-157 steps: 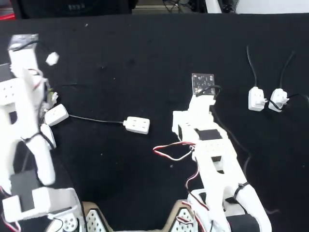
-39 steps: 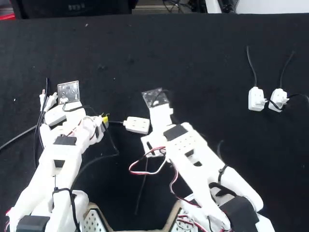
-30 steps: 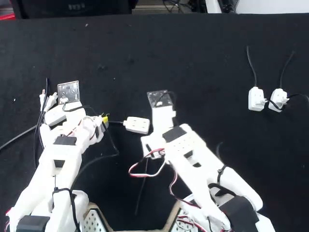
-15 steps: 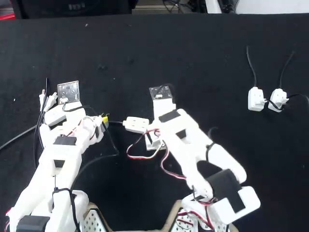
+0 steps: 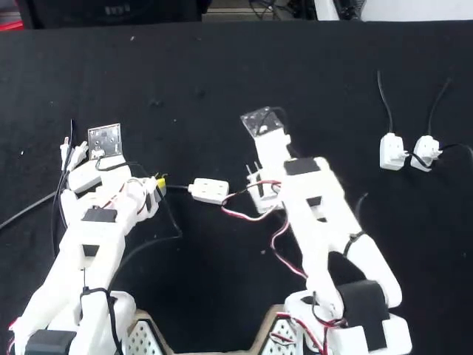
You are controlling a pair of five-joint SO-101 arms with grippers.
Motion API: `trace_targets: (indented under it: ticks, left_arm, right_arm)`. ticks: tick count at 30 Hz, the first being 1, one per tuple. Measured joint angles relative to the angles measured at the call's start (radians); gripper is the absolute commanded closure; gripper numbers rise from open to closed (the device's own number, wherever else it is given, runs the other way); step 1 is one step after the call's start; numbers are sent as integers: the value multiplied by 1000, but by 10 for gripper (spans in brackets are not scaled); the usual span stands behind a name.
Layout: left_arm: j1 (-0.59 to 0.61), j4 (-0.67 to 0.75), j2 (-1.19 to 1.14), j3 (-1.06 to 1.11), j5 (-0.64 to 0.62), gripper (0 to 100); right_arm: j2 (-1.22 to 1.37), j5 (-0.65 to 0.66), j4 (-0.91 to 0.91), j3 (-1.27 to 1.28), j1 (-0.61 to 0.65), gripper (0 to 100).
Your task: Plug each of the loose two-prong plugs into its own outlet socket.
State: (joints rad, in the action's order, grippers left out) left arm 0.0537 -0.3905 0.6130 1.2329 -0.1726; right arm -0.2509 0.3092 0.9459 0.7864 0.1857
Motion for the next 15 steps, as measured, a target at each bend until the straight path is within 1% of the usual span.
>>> trace_targets:
  ticks: [6,7,9,10,12,15]
  left_arm:
    - [0,0,0,0,0,748]
    - [0,0,0,0,0,748]
    - [0,0,0,0,0,748]
    - [0,0,0,0,0,748]
    - [0,0,0,0,0,748]
    - [0,0,0,0,0,748]
  right_arm:
    - [0,333,0,-17,-52,985]
    - [0,399,0,-17,-60,973]
    - [0,512,9,-8,-75,917]
    - [0,551,21,-2,-80,886]
    - [-5,583,41,18,-81,836]
    - [-20,591,80,23,-81,833]
